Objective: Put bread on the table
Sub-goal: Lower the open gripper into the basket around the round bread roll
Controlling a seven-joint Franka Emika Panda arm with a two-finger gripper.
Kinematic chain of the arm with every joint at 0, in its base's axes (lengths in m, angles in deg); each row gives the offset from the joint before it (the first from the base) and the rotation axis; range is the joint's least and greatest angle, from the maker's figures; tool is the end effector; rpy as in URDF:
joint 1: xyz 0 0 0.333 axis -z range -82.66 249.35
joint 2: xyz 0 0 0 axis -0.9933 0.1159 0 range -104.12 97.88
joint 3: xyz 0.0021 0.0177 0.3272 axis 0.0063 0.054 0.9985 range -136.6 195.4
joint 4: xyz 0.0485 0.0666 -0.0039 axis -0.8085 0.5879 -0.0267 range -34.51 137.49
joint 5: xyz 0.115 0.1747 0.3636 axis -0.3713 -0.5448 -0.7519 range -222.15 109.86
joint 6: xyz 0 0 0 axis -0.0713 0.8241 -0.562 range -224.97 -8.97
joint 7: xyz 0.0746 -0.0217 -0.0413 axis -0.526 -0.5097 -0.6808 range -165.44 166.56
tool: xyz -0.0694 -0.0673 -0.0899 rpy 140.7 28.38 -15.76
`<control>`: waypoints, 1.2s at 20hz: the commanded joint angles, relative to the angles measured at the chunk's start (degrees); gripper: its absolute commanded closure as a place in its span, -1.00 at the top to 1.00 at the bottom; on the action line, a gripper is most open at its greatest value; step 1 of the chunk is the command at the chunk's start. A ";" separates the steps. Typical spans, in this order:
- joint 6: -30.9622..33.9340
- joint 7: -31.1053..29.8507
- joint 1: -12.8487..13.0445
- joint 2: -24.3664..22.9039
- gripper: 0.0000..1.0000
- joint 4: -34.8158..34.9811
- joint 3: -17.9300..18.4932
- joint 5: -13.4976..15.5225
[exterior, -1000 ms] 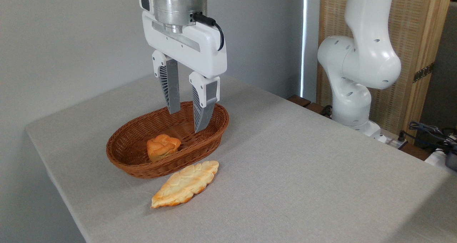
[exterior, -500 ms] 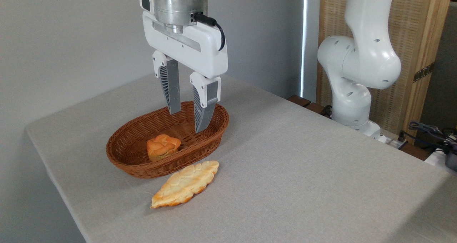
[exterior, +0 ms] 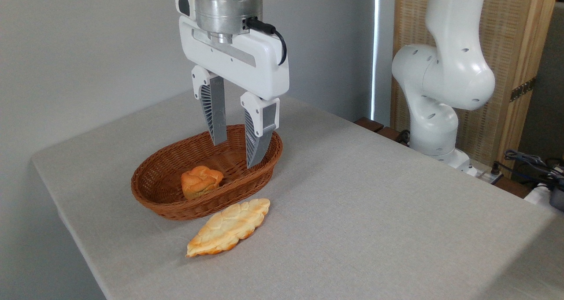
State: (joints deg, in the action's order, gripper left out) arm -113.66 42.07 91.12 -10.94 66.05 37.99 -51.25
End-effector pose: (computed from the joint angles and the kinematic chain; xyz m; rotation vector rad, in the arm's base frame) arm 0.5590 0.0031 0.5820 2.8948 -1.0487 0.2302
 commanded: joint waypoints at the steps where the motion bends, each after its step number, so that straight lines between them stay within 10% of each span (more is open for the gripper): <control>1: 1.21 -0.64 0.31 0.35 1.00 -0.67 1.16 -0.50; 14: -2.56 -1.34 1.10 1.85 1.00 0.38 0.38 -0.42; 24: -14.34 -2.22 8.48 1.23 1.00 9.08 0.20 5.11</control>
State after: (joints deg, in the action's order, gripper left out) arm -123.93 41.81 97.12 -8.45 71.75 37.84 -48.45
